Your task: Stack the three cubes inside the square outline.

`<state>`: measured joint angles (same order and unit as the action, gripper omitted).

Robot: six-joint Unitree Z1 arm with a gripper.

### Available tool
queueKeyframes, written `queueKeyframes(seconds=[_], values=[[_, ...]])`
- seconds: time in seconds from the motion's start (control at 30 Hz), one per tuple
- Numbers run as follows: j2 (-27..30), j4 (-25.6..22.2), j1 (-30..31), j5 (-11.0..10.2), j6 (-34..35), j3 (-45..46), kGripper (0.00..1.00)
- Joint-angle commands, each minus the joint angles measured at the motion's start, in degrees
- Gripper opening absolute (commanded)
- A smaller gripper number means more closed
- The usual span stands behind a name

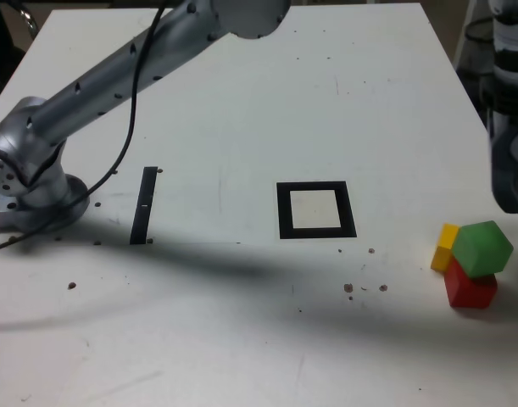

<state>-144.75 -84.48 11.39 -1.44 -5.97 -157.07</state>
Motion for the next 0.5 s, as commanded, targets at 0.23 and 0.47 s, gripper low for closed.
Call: queueKeyframes(seconds=[0.23, 0.47], values=[[-0.9, 1.5, 2.2, 2.9, 1.7, -0.4, 0.99], [-0.9, 0.8, 3.7, 4.2, 4.1, 0.9, 0.99]])
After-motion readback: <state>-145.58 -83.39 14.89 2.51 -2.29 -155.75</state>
